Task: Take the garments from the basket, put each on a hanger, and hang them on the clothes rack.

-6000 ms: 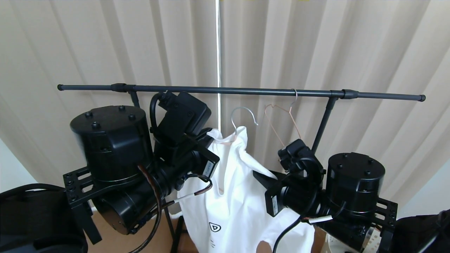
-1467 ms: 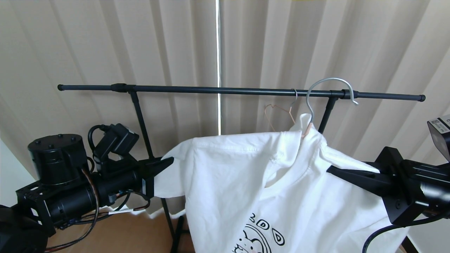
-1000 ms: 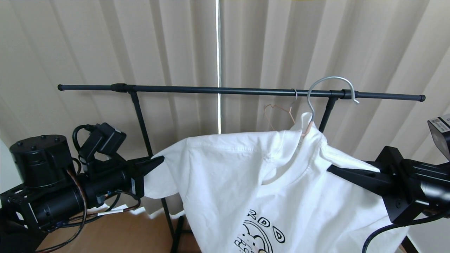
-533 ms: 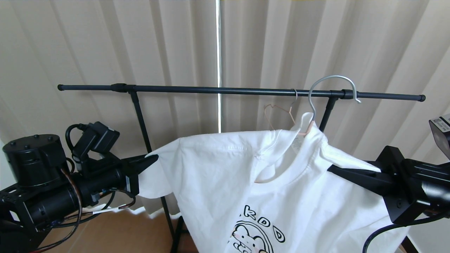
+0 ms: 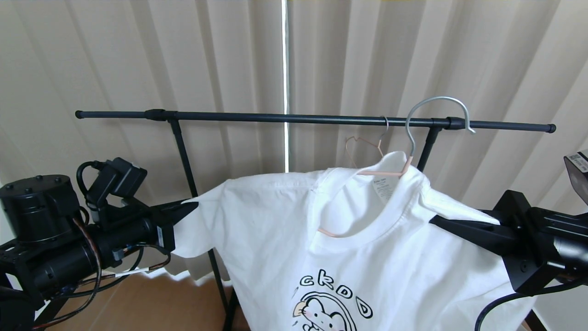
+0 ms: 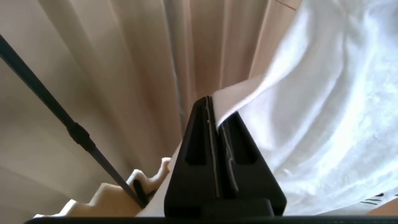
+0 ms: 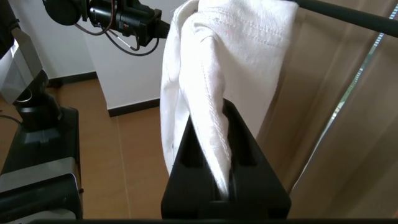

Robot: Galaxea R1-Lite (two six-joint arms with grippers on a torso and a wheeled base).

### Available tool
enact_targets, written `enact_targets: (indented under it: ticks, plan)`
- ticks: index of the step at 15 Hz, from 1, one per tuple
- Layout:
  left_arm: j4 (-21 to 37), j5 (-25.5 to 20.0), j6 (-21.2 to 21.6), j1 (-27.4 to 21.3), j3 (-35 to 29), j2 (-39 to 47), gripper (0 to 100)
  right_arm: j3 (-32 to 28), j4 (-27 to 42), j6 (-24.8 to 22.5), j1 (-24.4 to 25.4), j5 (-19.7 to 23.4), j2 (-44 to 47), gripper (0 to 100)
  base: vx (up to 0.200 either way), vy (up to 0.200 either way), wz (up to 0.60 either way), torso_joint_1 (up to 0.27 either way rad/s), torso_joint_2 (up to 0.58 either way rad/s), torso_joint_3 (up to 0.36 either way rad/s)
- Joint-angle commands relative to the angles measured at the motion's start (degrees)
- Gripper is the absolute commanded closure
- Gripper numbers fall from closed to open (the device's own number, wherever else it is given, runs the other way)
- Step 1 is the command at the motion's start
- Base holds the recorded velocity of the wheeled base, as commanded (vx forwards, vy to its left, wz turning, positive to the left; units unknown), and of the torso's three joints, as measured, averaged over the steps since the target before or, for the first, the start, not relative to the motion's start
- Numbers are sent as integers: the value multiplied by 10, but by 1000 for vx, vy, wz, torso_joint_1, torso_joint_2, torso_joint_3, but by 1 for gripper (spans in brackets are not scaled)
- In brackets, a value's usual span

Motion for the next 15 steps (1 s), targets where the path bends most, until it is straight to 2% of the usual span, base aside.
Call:
enact_targets:
  ticks: [1,8,11,15]
  plan:
    - [0,0,0,4,1,0,100,1,0,0,0,0,0,100,0,0,0,0,0,0]
    - [0,-1,1,-15,7,-14,100,0,0,1,0,1,3,100,0,0,0,0,0,0]
    - [1,-2,0,-24,10,-39,100,-8,-1,24,0,0,0,100,0,0,0,0,0,0]
    - [2,3,0,-37,10,-55,100,-11,-40,66,0,-2,3,100,0,0,0,0,0,0]
